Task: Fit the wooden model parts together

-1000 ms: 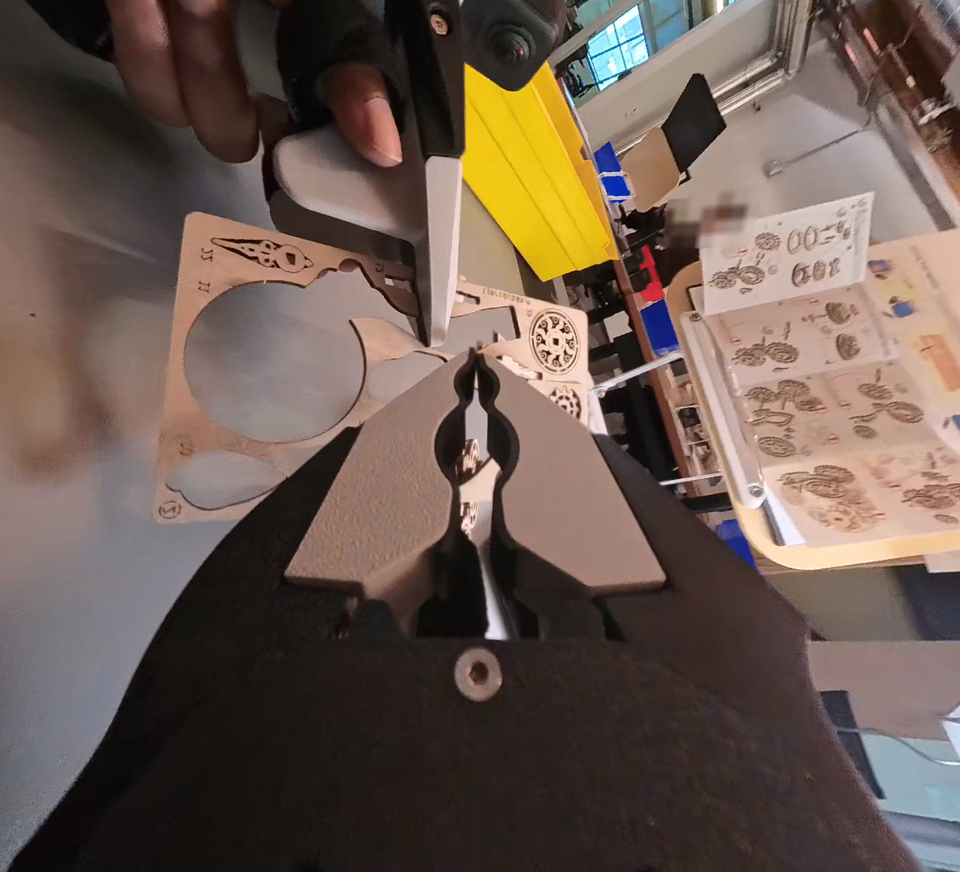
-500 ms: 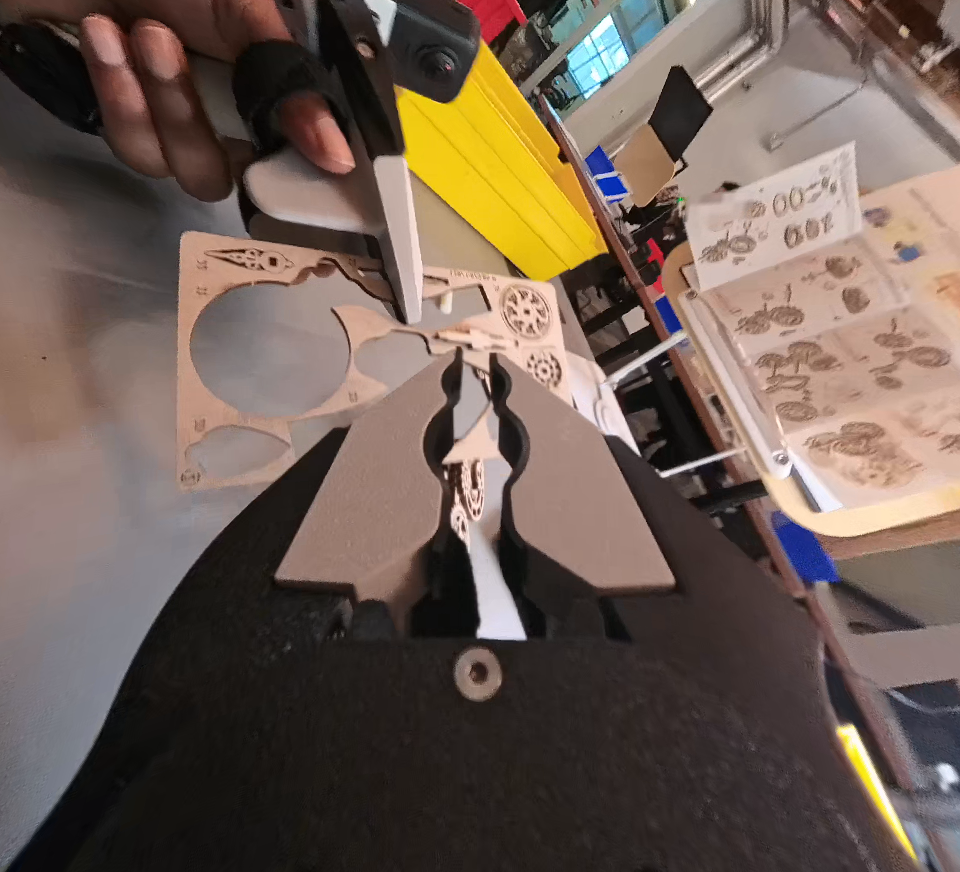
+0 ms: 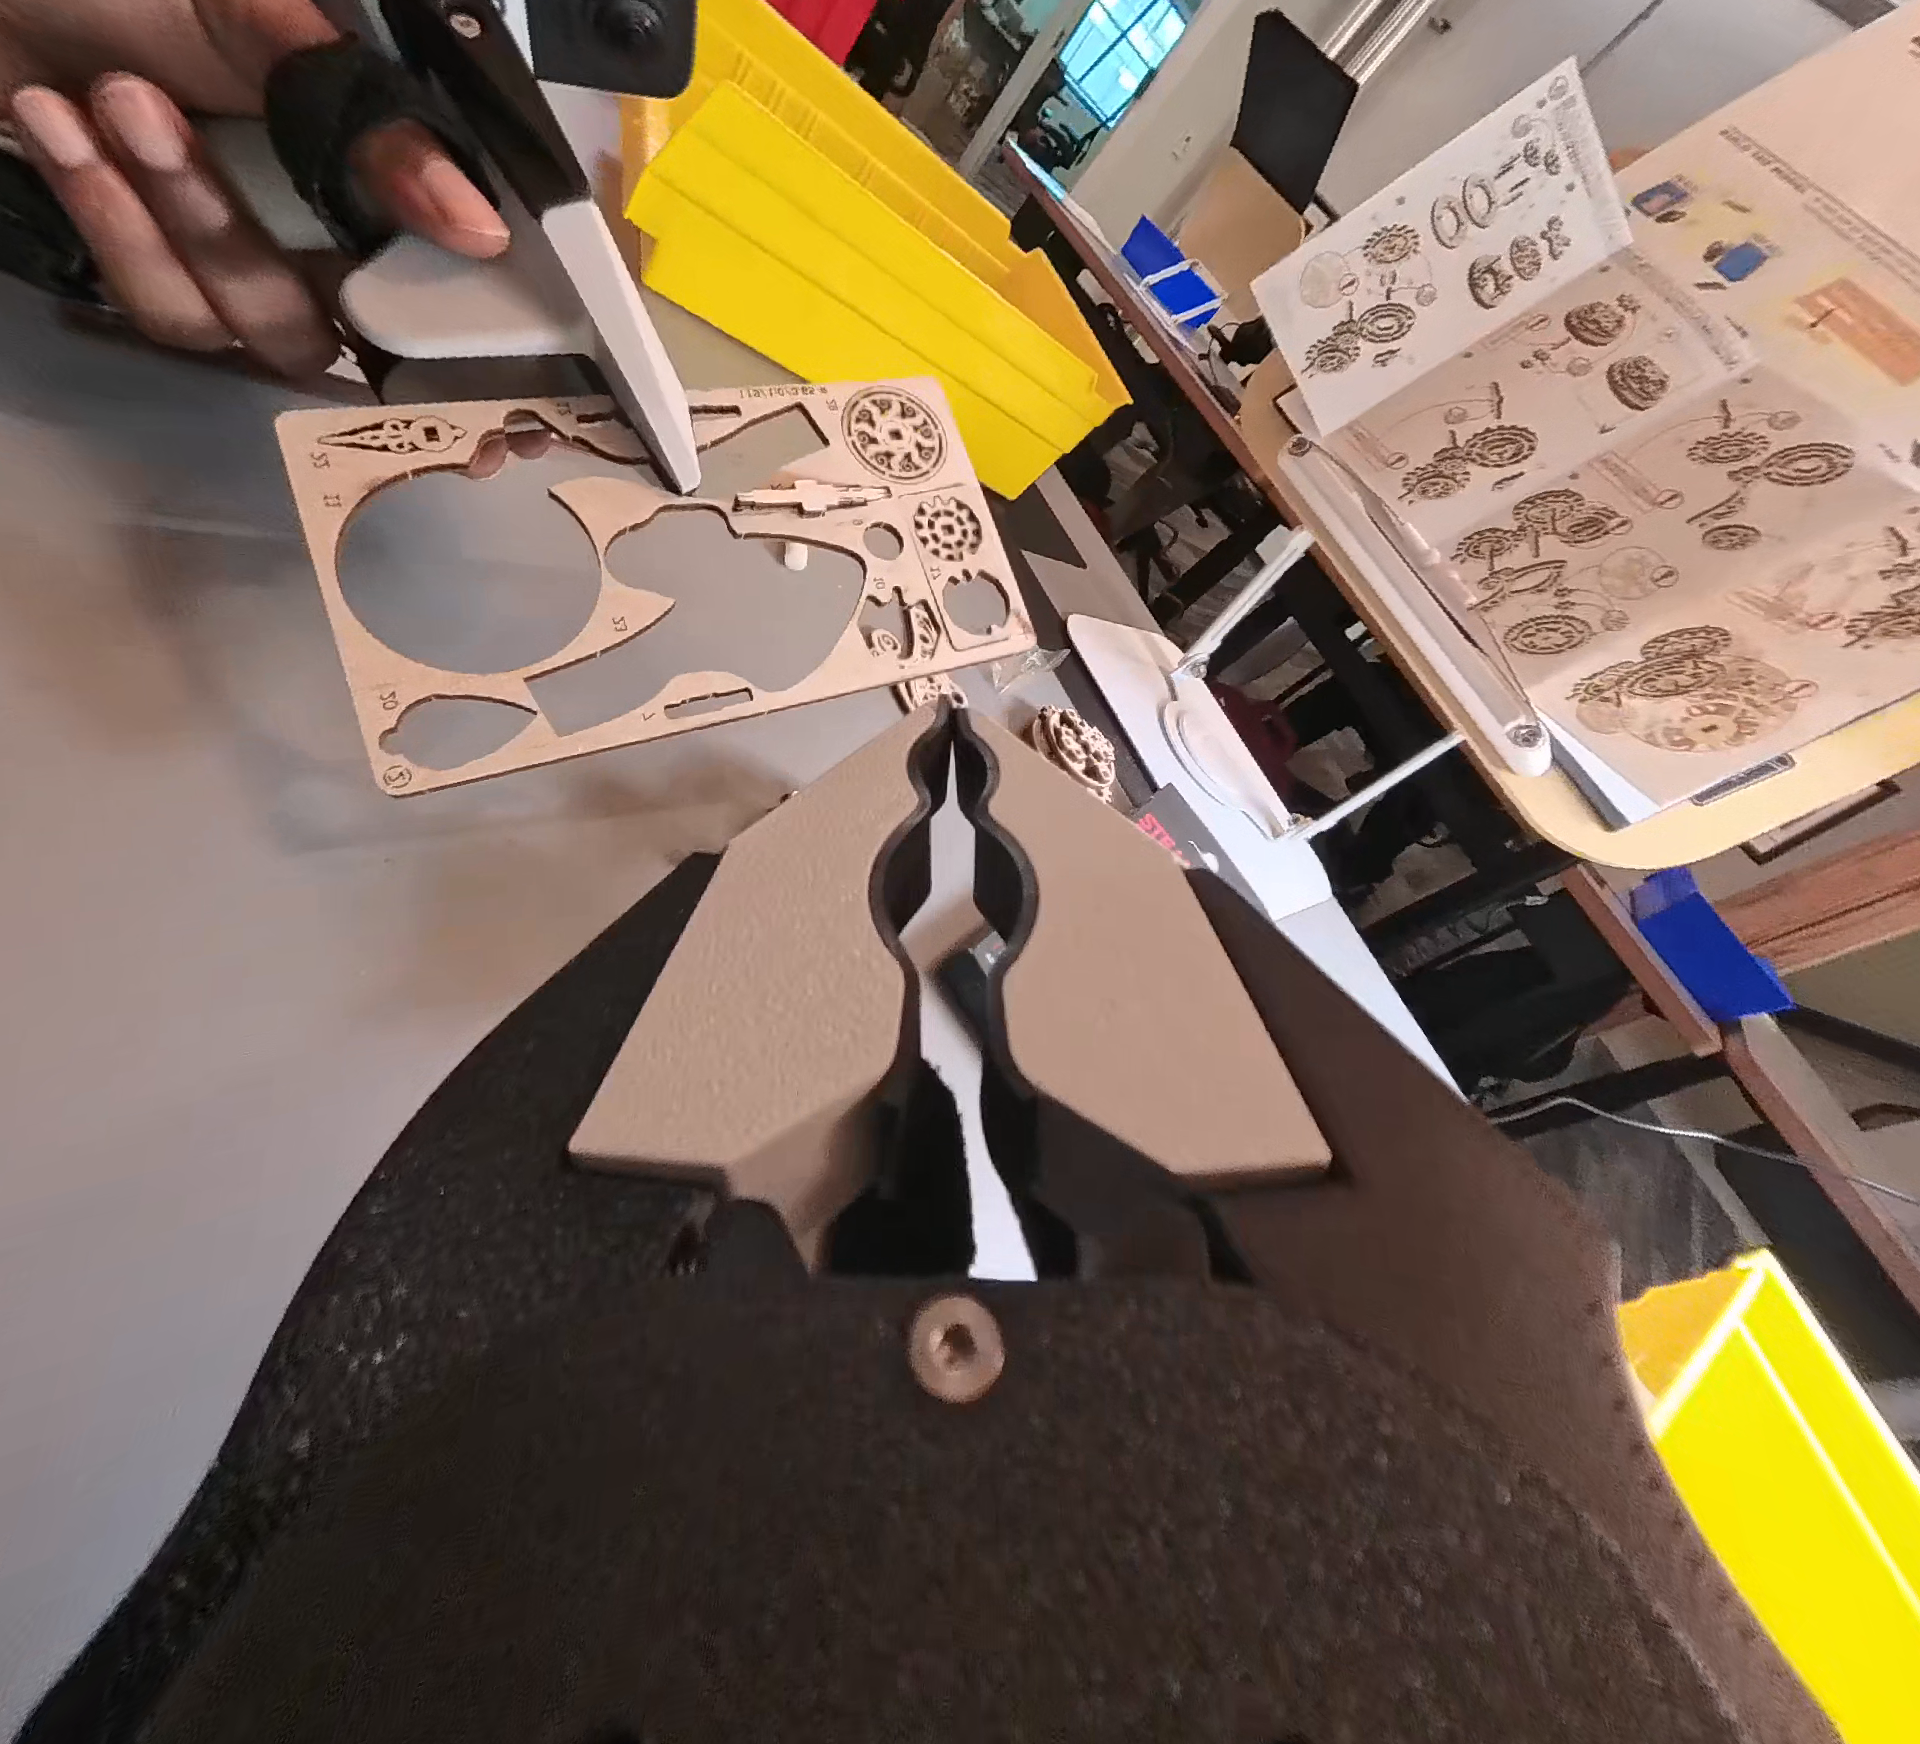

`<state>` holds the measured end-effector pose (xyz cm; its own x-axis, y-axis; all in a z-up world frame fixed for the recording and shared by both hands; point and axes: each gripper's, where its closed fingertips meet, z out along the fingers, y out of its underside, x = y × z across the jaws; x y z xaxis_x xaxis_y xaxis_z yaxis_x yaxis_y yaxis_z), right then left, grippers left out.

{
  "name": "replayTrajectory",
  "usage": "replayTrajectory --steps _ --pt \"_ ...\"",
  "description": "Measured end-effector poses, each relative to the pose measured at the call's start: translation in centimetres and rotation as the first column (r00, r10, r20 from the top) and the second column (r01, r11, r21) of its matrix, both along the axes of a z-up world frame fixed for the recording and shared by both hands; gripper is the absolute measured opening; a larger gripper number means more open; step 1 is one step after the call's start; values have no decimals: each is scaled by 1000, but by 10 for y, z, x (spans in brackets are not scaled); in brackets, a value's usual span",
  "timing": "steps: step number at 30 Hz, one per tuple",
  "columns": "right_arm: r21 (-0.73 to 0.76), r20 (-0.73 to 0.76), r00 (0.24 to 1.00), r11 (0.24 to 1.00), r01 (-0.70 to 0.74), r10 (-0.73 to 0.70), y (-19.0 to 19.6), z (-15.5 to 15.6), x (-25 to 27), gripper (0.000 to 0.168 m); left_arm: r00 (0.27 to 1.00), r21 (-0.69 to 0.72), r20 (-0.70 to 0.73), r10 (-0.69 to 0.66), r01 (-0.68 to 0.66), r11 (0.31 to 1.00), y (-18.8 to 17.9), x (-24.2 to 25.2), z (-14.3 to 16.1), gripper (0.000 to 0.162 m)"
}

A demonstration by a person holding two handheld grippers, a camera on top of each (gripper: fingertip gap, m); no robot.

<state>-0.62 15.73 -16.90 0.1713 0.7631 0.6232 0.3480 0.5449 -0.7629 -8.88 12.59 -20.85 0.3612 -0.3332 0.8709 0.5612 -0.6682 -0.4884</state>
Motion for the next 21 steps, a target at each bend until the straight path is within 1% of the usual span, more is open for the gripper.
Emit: replayTrajectory --steps 3,6,11,15,19,21 --pt "-14 -13 1000 1000 6 -6 1 -2 0 1 1000 0 -4 2 -2 1000 0 0 0 0" --pt "-23 -14 1000 1000 9 -10 3 -3 -1 17 1000 1 -4 -6 6 1000 -1 2 0 0" --pt "-48 -22 1000 999 3 -4 3 -1 -2 35 999 -1 3 -43 43 999 -5 14 -1 0" --pt "-15 12 999 999 -47 47 -11 -6 -10 36 997 3 14 -77 77 997 -9 25 0 1" --pt "16 83 990 994 -112 110 -34 -23 -26 36 995 -1 -7 -101 101 995 -13 34 -4 1" --pt "16 96 988 992 -122 120 -39 -28 -32 35 992 0 -24 -122 122 992 -16 41 -6 1"
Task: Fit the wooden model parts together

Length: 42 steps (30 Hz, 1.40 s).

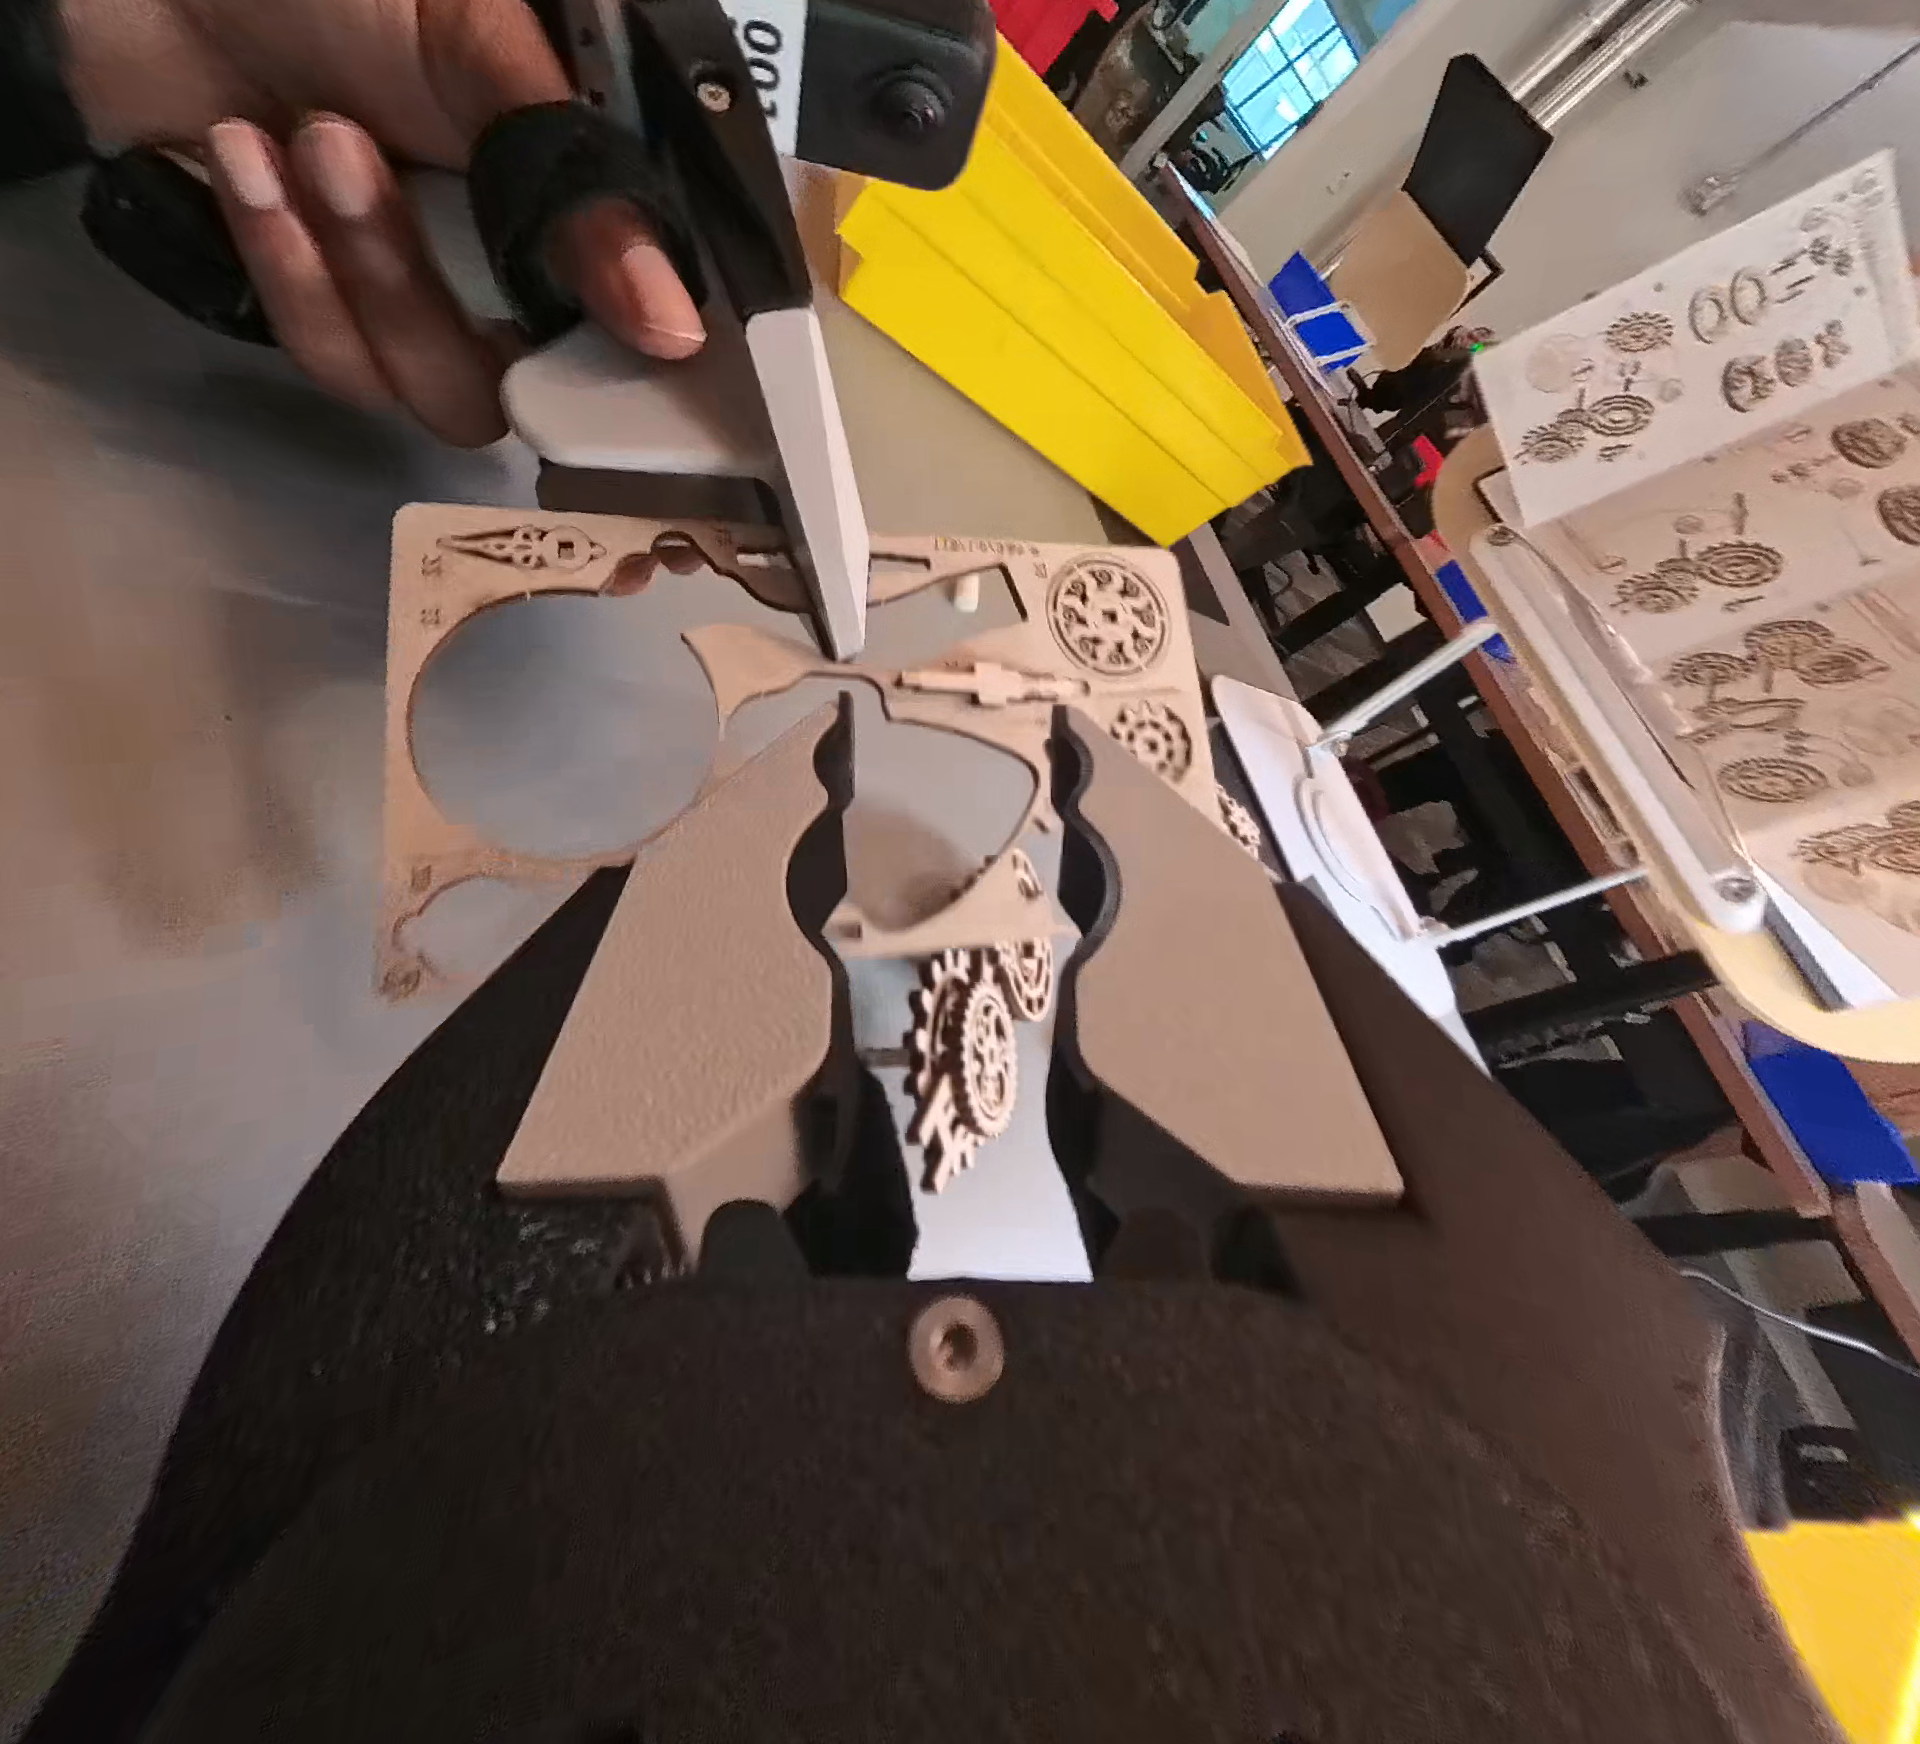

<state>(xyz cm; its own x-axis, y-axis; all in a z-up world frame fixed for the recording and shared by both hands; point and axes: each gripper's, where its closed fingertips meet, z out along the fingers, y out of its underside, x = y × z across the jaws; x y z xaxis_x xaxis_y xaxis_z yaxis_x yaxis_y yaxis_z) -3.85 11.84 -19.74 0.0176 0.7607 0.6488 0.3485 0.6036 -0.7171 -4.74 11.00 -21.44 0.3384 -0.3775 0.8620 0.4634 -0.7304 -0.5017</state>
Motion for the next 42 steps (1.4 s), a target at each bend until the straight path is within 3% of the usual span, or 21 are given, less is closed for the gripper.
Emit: replayTrajectory --steps 14,21,26,42 --pt "0 1 1000 1000 13 -13 1 -3 -4 27 999 0 -26 -38 38 999 -5 12 -3 1" --pt "218 14 1000 976 9 -12 -6 1 -5 15 999 3 26 -35 35 999 -4 11 4 1" --pt "282 3 1000 959 29 -31 -5 6 -8 1 999 33 41 -18 17 999 -1 8 12 1" --pt "213 -44 998 976 47 -38 0 11 -8 6 999 9 35 8 -8 1000 2 2 8 2"
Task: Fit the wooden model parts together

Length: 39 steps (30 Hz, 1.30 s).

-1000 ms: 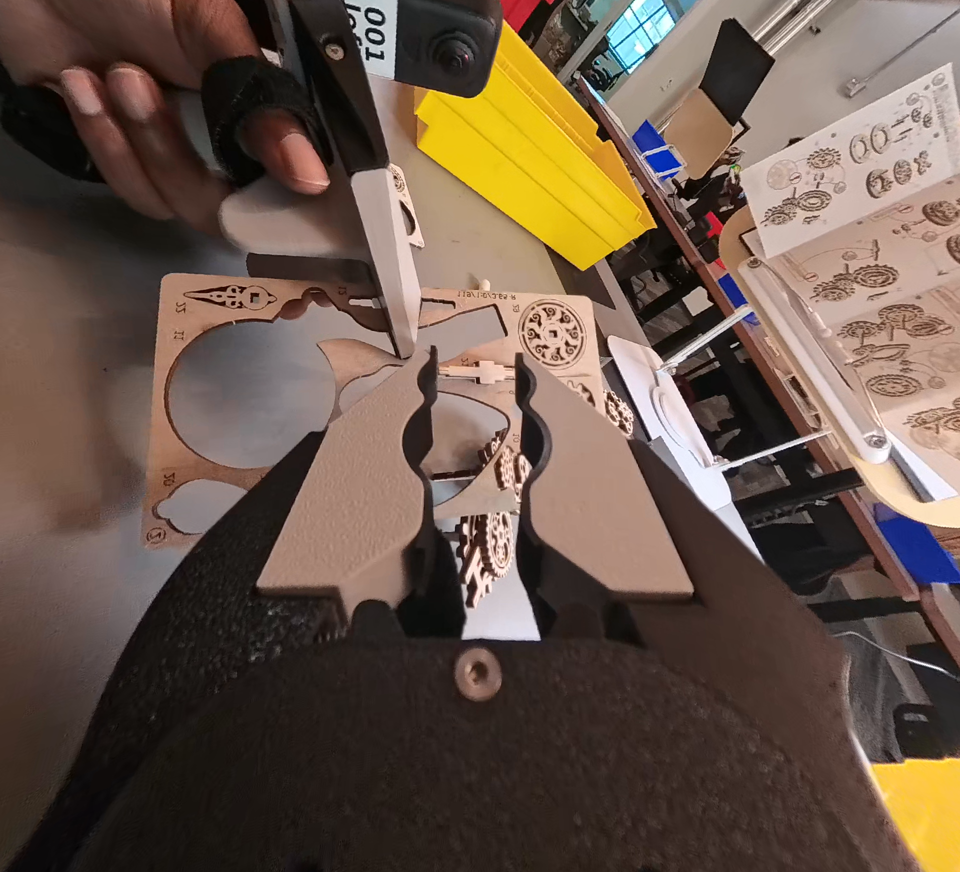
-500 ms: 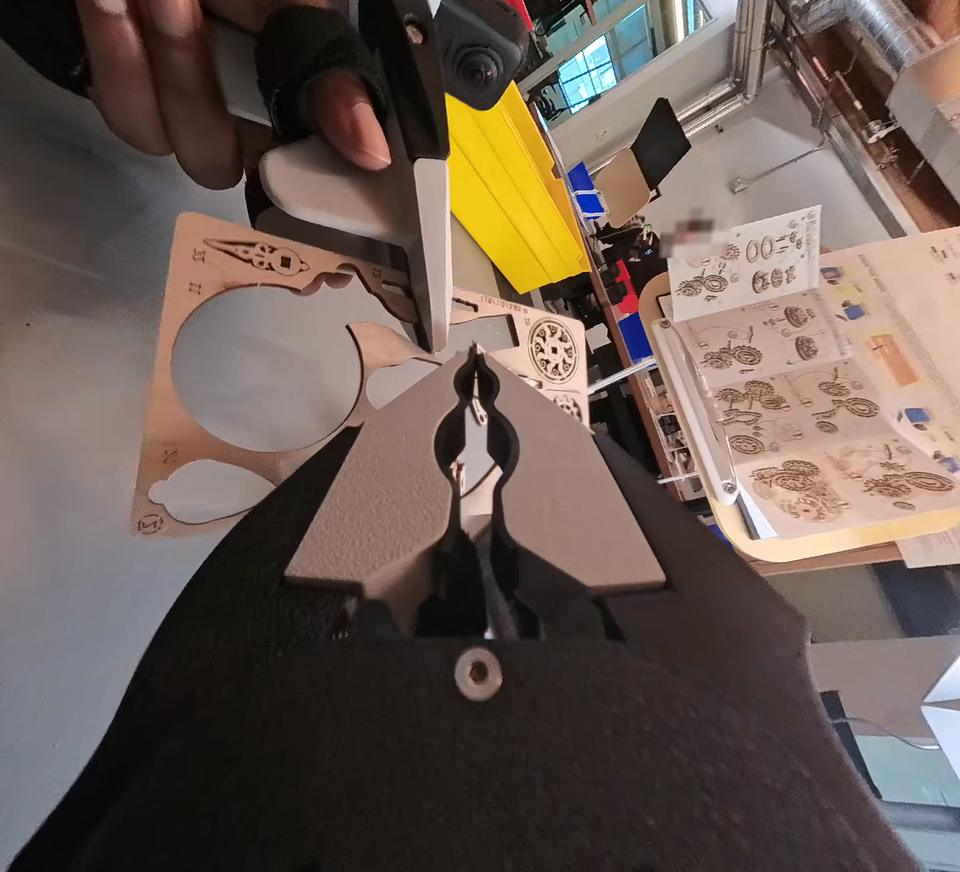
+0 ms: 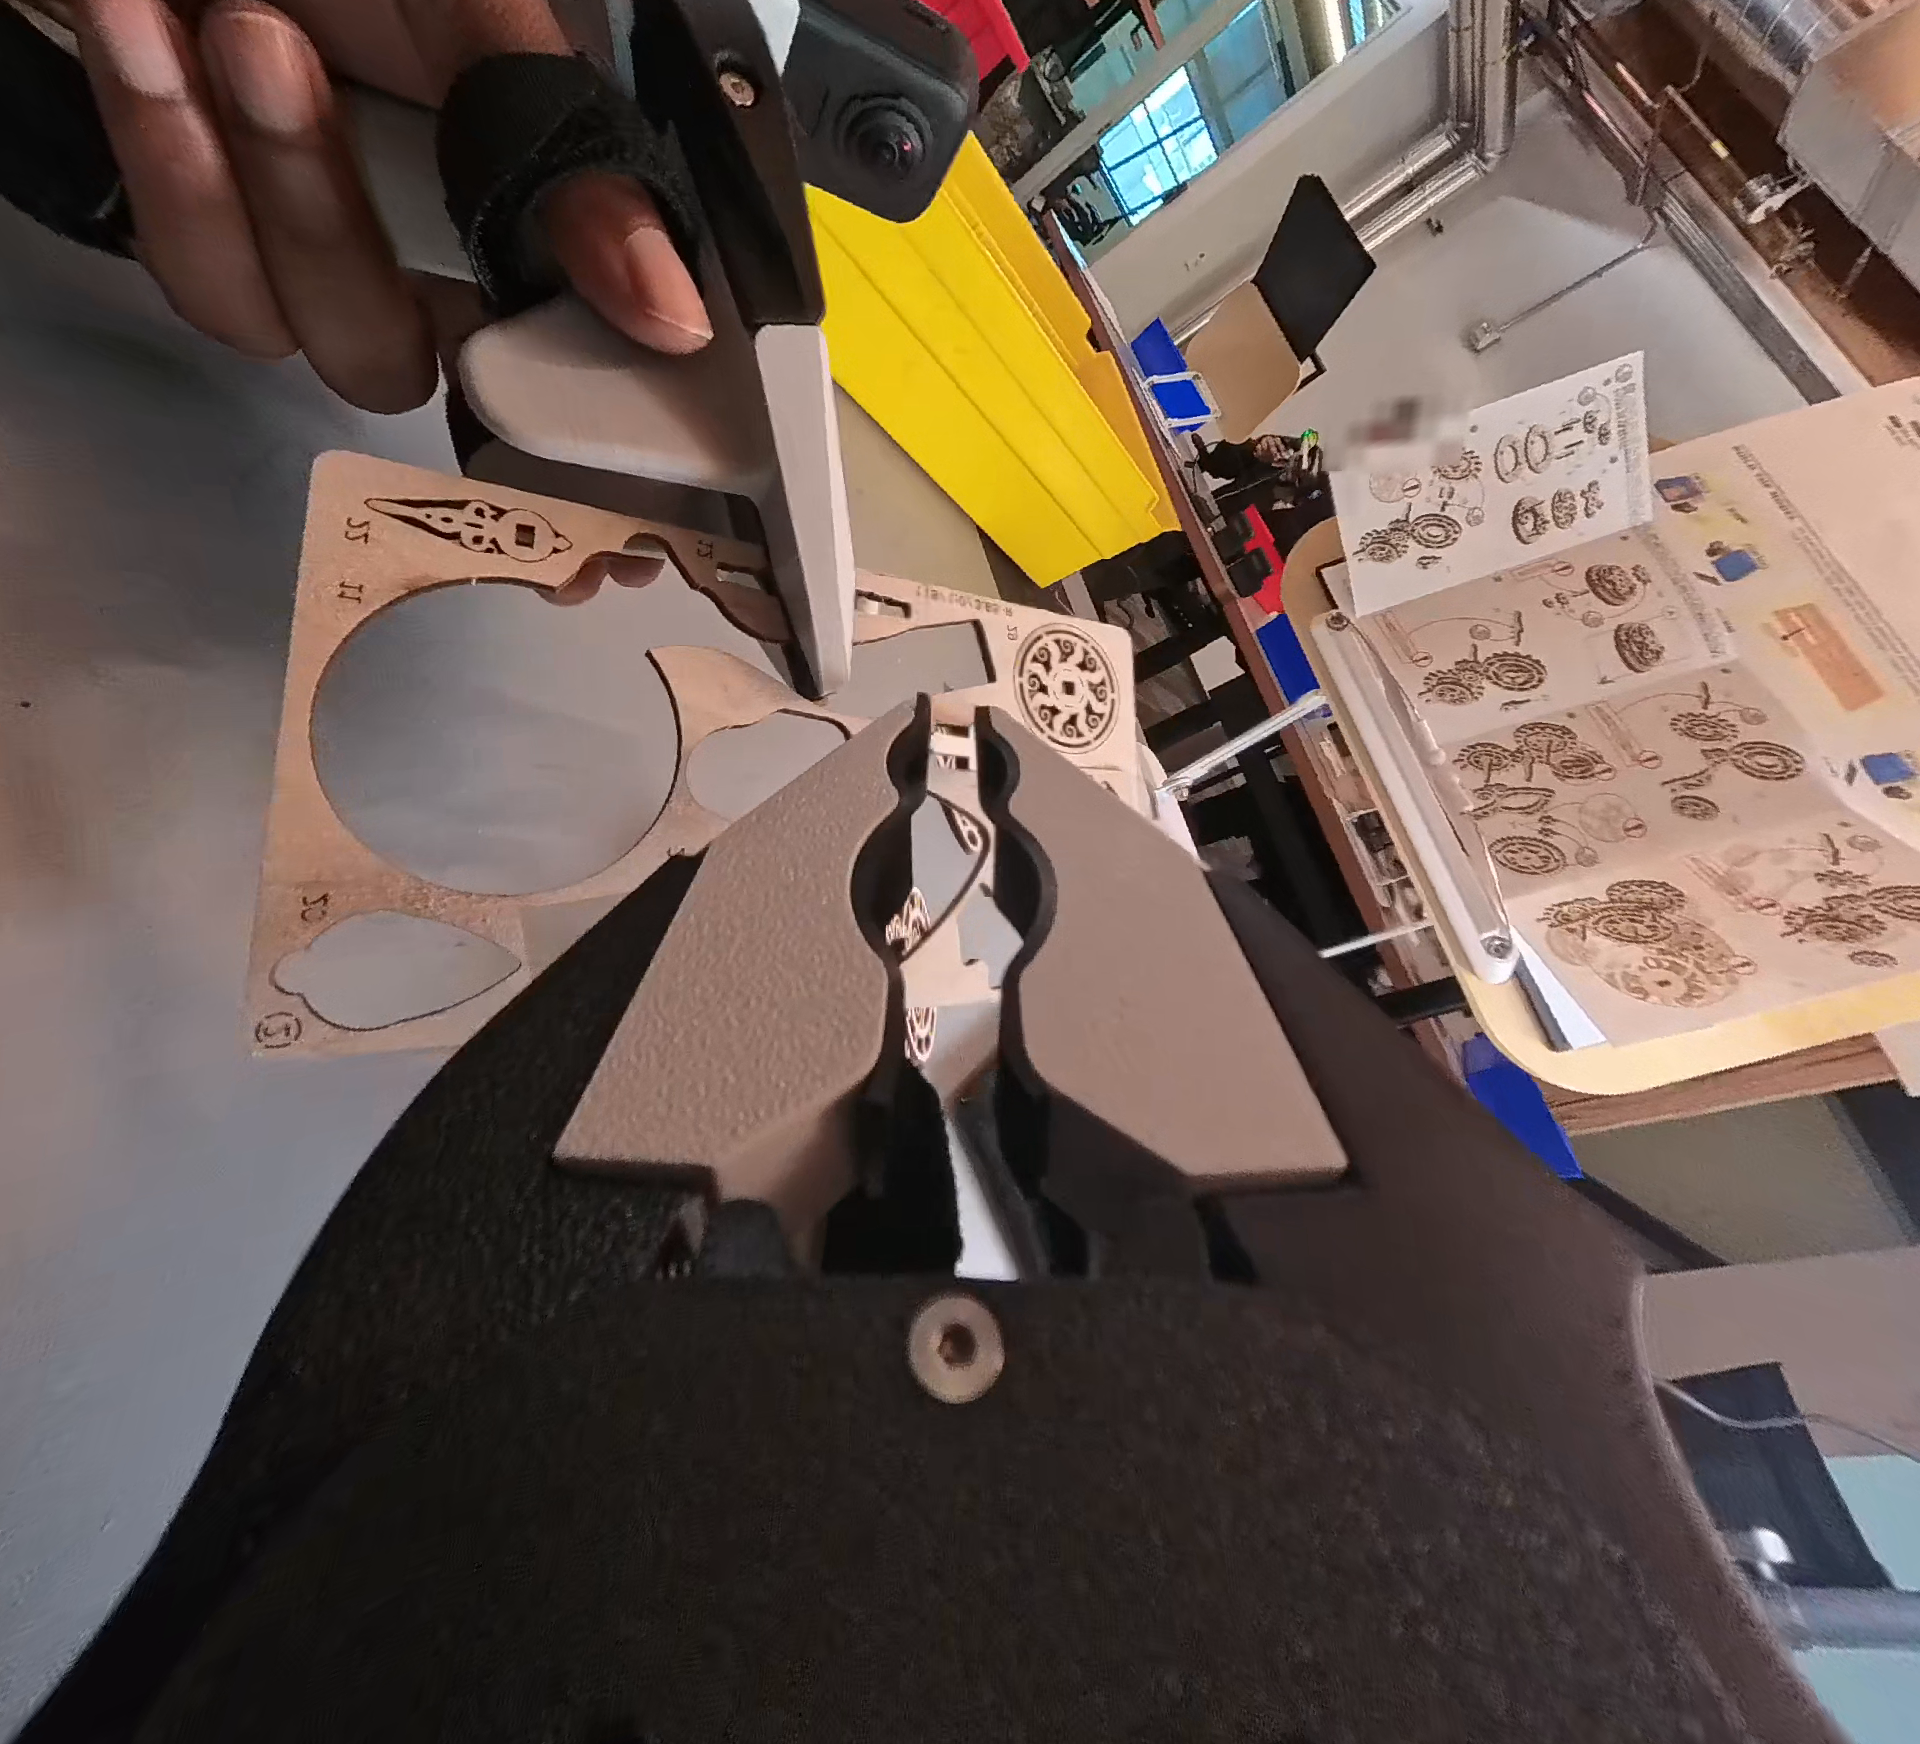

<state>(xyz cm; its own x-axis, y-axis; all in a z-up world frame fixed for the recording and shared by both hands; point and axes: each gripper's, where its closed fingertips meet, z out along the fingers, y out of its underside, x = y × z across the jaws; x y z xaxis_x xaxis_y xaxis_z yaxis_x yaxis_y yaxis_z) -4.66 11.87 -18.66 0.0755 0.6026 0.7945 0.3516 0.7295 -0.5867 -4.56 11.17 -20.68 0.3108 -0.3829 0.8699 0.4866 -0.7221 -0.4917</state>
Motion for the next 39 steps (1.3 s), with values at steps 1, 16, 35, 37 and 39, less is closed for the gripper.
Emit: replayTrajectory --steps 1,16,35,37,39 --pt "18 8 1000 1000 2 -2 0 -1 0 7 1000 -3 4 -2 2 1000 0 0 0 1" --pt "-11 45 999 1000 22 -22 1 -8 -1 21 1000 -10 30 -10 10 1000 -1 1 1 1" --pt "233 23 993 967 105 -113 7 -4 -5 2 995 -50 61 -79 82 995 -10 12 -3 1" --pt "235 28 994 967 98 -107 7 -6 -4 2 995 -53 57 -80 83 995 -10 13 -4 1" --pt "217 29 995 972 92 -101 7 -5 -4 2 995 -55 66 -81 84 995 -10 12 -3 1"
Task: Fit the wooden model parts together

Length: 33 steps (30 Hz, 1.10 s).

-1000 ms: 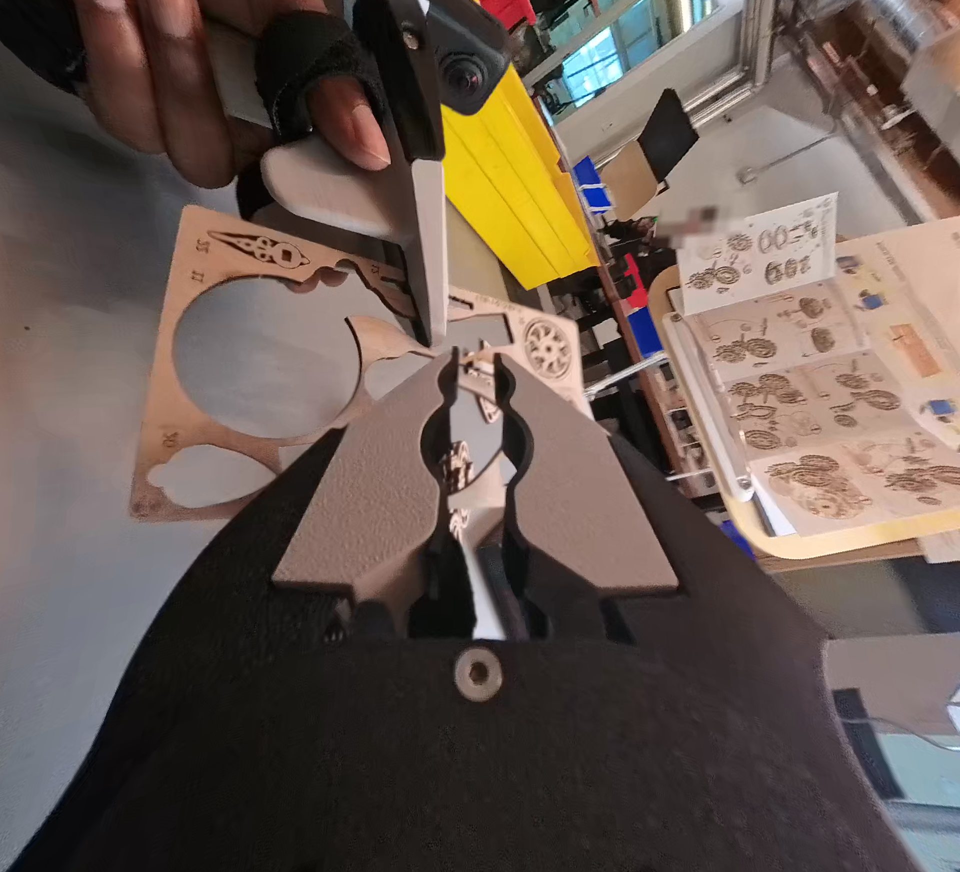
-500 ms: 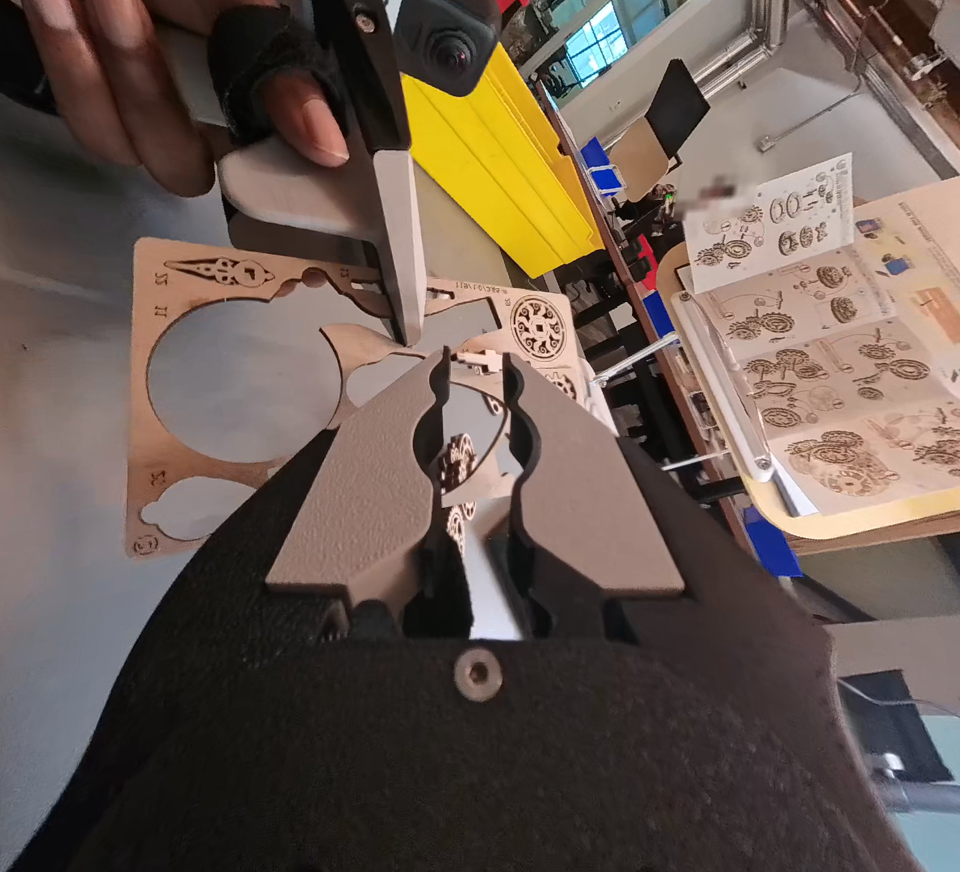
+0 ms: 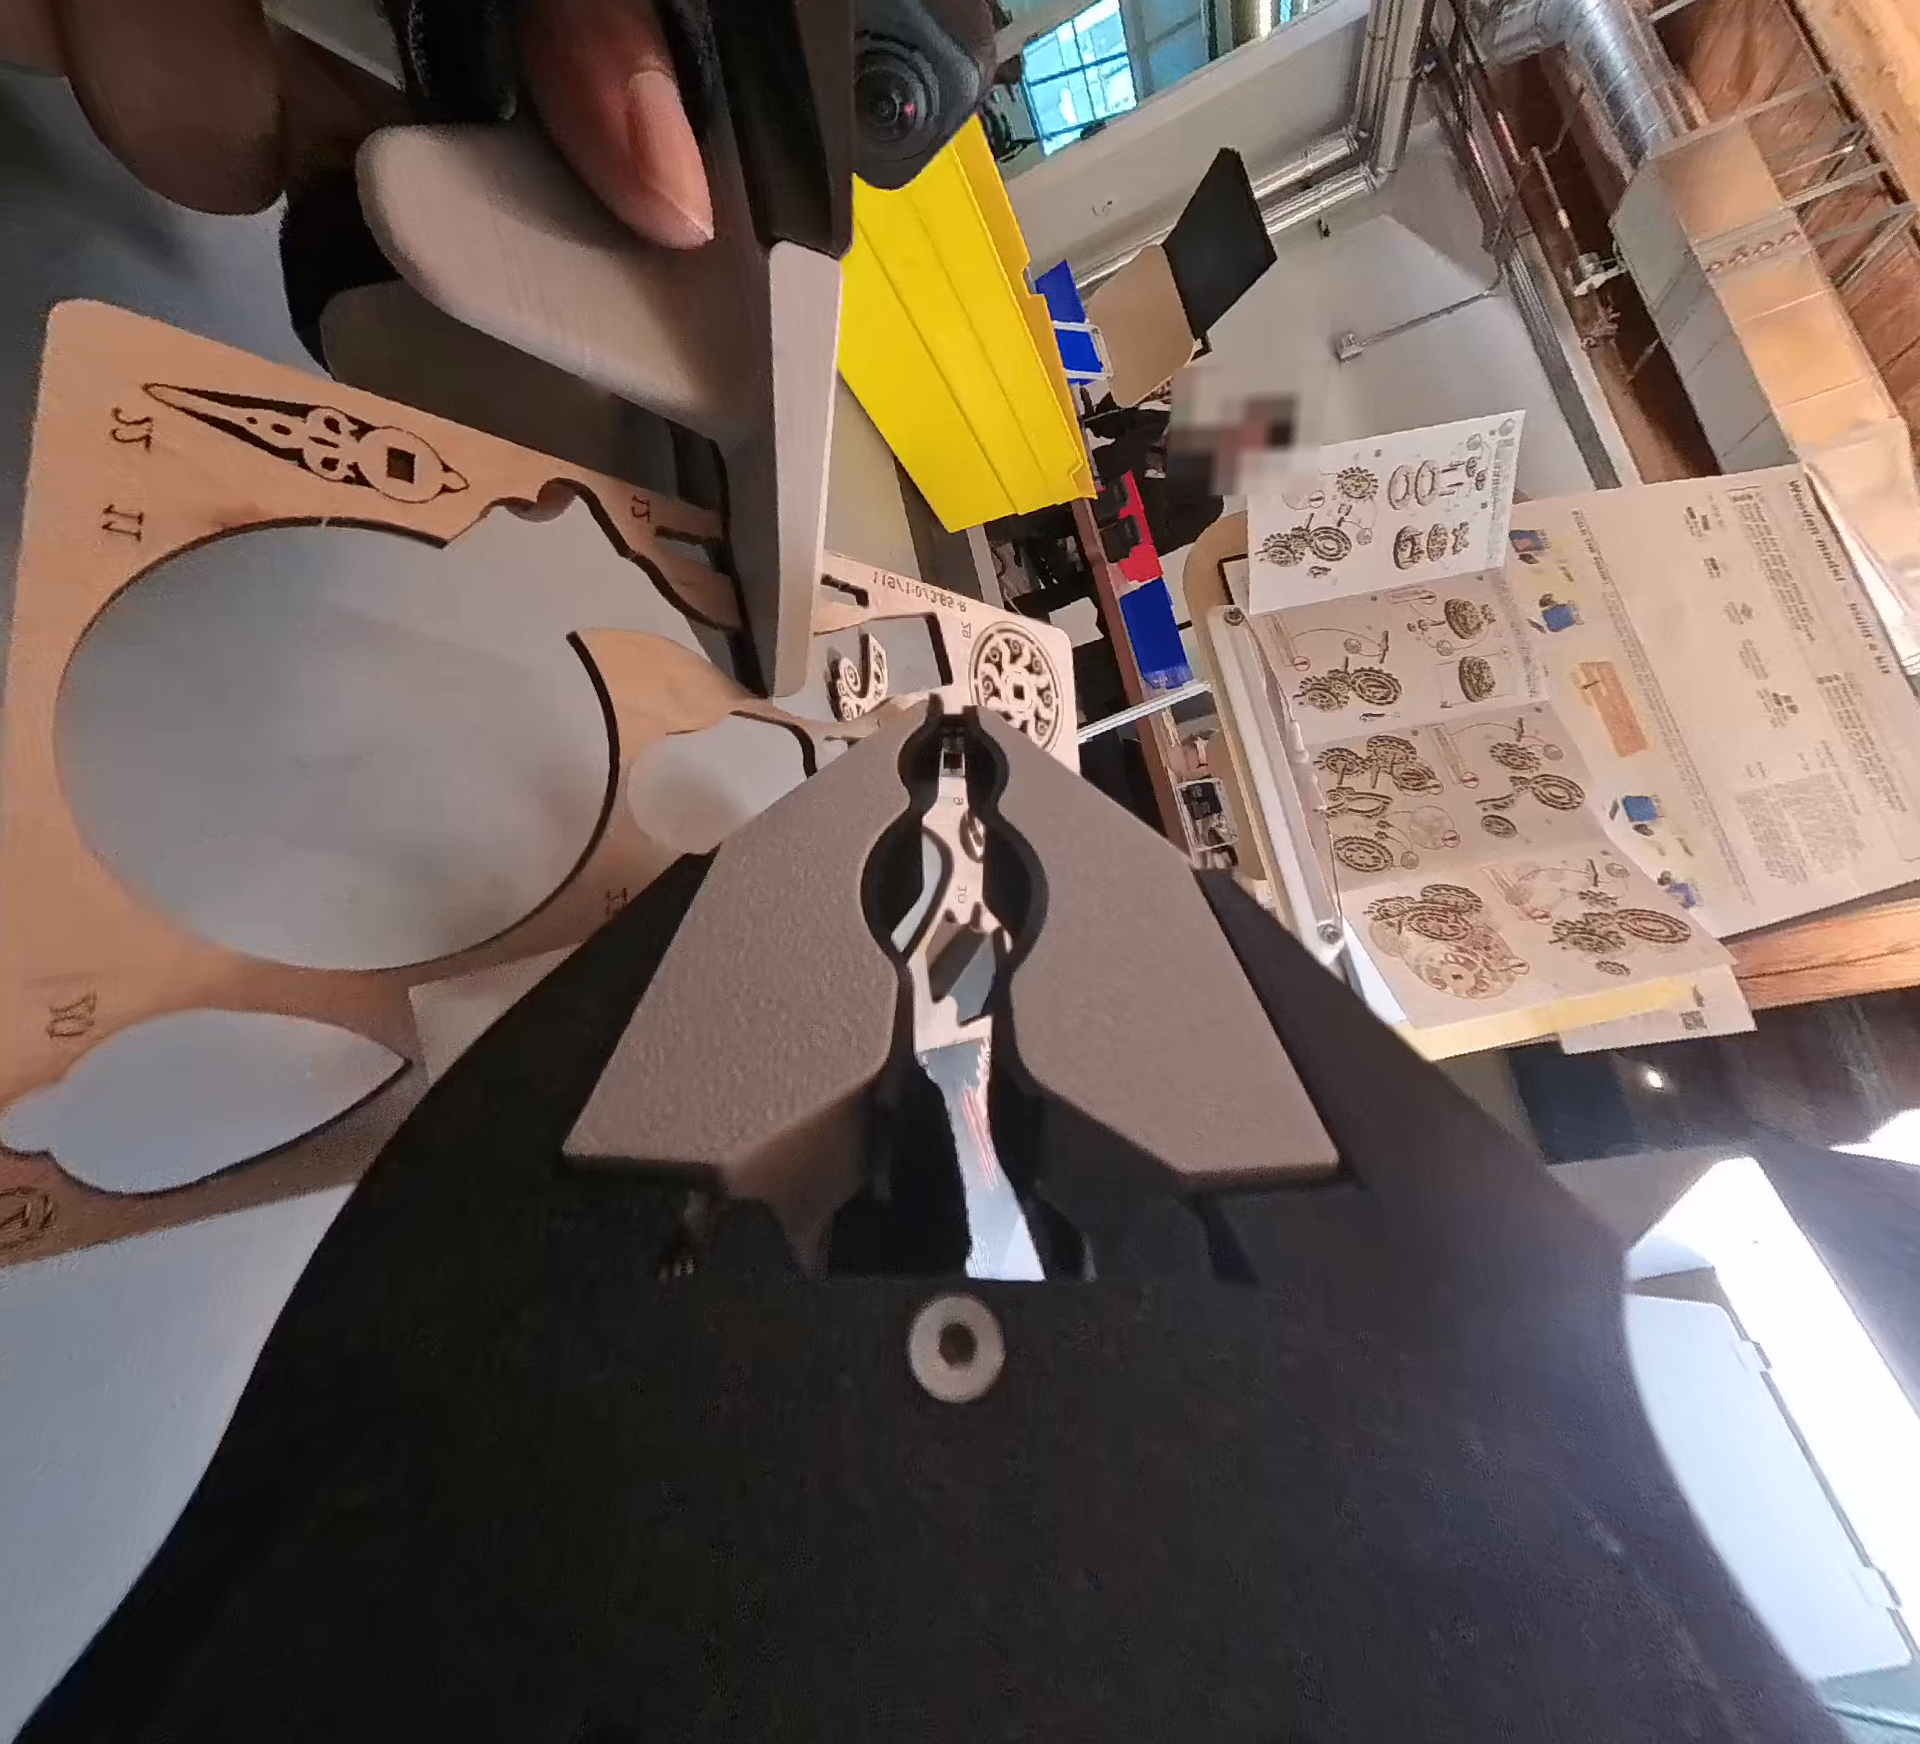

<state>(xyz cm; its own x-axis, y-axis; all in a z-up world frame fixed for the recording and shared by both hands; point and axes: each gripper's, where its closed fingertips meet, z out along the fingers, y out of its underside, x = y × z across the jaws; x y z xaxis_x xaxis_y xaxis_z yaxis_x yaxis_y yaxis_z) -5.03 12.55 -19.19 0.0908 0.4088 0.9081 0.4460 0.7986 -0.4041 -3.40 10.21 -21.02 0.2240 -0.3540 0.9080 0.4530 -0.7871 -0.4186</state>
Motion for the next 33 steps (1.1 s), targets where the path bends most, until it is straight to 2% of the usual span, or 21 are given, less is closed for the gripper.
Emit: replayTrajectory --steps 11,18,21,26,30,33 --pt "-77 -20 997 994 -78 77 -13 2 -1 1 1000 5 -16 26 -26 1000 4 -5 -2 1" --pt "-233 -85 980 953 -196 180 -32 9 -1 2 999 4 -19 50 -50 999 7 -9 -2 1" --pt "-340 -180 964 907 -247 195 -31 22 4 2 998 13 -17 65 -65 998 9 -13 0 1" --pt "-519 -387 917 799 -305 99 0 56 27 1 993 53 -26 114 -112 992 15 -30 8 1" --pt "-607 -407 914 745 -275 6 29 52 45 1 981 116 -93 169 -157 981 16 -62 20 1" --pt "-631 -399 917 732 -259 -19 38 48 53 1 977 129 -73 201 -191 973 0 -102 38 1"
